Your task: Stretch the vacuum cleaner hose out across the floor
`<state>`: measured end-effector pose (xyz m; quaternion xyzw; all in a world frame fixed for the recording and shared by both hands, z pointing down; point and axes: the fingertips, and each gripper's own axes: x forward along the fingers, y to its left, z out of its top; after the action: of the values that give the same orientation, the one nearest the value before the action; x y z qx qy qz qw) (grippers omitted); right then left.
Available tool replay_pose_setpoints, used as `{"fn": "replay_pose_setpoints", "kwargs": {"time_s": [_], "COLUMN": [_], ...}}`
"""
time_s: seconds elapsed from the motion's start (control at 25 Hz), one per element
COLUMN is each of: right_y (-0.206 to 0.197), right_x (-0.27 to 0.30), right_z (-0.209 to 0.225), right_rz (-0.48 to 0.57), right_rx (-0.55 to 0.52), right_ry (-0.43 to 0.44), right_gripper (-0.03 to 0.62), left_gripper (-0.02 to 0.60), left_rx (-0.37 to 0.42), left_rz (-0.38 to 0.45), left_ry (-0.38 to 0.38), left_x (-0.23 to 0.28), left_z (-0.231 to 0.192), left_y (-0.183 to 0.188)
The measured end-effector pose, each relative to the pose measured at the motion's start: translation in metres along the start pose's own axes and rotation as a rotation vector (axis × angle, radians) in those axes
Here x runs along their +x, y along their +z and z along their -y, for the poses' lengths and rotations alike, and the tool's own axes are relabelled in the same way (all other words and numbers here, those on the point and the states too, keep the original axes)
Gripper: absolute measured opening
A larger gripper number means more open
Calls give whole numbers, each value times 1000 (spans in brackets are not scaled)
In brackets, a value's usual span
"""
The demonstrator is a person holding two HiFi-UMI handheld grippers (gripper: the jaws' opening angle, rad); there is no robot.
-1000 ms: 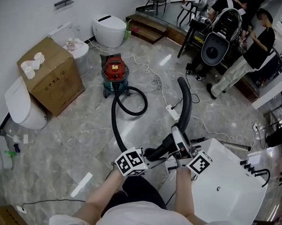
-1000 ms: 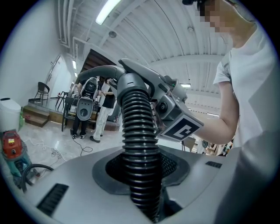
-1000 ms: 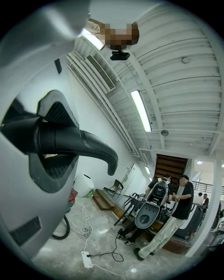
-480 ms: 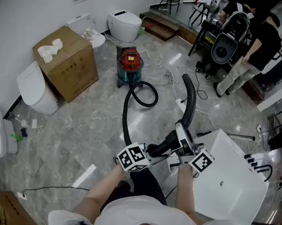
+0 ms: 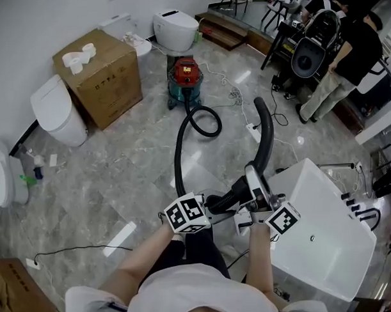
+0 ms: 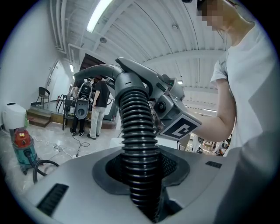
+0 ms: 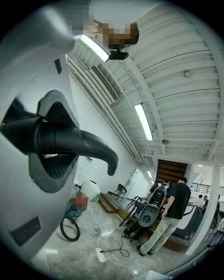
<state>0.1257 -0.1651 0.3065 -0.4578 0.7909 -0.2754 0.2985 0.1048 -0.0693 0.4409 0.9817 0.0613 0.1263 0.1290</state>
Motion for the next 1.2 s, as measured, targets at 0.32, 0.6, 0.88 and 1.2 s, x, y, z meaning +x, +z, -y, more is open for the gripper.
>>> {"fn": "replay_pose_setpoints", "kwargs": {"time_s": [0.32, 0.6, 0.88, 1.2], "right_y": [-37, -54, -39, -36], "right_x": [-34, -47, -74, -93], "right_z": [-41, -62, -61, -62], "right_rz": [-29, -14, 8, -11], "right_rx": [5, 7, -7, 12], "right_ry": [30, 19, 1, 37], "right_gripper": [187, 188, 187, 188], "left_gripper": [143, 143, 143, 143], "left_rx": [-10, 26, 35, 34], "left_rz": [6, 5, 8, 0], "left_ry": [2, -15, -48, -11], "left_x": [-21, -37, -15, 0], "left_z": [56, 77, 96, 112], "left_y": [-26, -33, -30, -33]}}
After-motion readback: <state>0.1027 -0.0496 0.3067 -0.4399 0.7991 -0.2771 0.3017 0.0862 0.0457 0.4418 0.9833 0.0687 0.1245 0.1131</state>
